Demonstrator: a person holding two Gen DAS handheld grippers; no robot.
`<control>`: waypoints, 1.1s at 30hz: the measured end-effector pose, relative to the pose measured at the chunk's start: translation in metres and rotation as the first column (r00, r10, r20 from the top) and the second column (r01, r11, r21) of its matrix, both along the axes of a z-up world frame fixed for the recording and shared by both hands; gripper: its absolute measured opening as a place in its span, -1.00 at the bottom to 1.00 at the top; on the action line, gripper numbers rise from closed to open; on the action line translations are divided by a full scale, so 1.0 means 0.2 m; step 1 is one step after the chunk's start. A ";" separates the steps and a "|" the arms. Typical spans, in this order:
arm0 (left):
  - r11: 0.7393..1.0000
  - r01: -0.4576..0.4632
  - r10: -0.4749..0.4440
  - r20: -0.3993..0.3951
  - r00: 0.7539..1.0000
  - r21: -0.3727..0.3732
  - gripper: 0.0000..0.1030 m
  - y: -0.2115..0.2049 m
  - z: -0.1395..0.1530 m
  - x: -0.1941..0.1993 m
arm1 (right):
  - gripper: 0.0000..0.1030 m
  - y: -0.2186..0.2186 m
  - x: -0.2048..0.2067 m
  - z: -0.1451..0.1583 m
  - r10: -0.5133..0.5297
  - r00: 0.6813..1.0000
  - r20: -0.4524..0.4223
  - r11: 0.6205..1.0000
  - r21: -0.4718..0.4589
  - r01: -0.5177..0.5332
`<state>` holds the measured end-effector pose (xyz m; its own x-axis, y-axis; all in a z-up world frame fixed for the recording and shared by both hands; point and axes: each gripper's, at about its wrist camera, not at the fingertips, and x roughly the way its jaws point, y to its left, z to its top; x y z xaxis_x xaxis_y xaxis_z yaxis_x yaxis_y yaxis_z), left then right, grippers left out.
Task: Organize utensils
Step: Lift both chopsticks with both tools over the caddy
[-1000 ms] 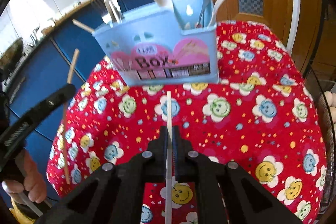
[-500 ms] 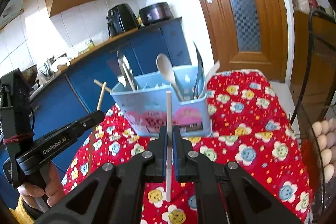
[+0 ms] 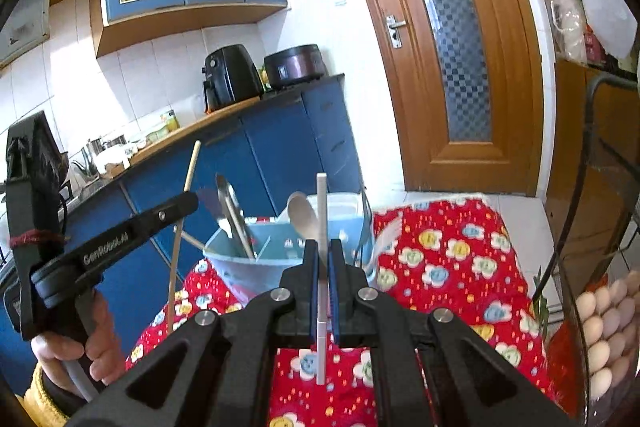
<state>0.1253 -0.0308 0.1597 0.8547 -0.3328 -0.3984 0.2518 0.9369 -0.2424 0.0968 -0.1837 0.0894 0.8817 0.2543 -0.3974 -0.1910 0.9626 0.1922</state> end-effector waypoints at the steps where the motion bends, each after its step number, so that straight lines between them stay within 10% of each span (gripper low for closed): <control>1: 1.000 -0.004 0.004 0.016 1.000 -0.006 -0.93 0.00 0.03 0.02 | -0.89 0.00 0.01 0.02 -0.001 1.000 0.009 1.000 -0.005 0.001; 12: 0.993 -0.097 0.108 0.201 0.974 -0.062 -0.92 0.00 0.18 0.22 | -0.89 0.01 0.16 0.14 -0.005 0.998 0.065 0.999 -0.034 0.007; 33: 0.971 -0.240 0.233 0.328 0.915 -0.019 -0.92 -0.04 -0.05 0.35 | -0.89 0.06 0.40 0.13 -0.021 0.994 0.104 0.995 -0.097 0.032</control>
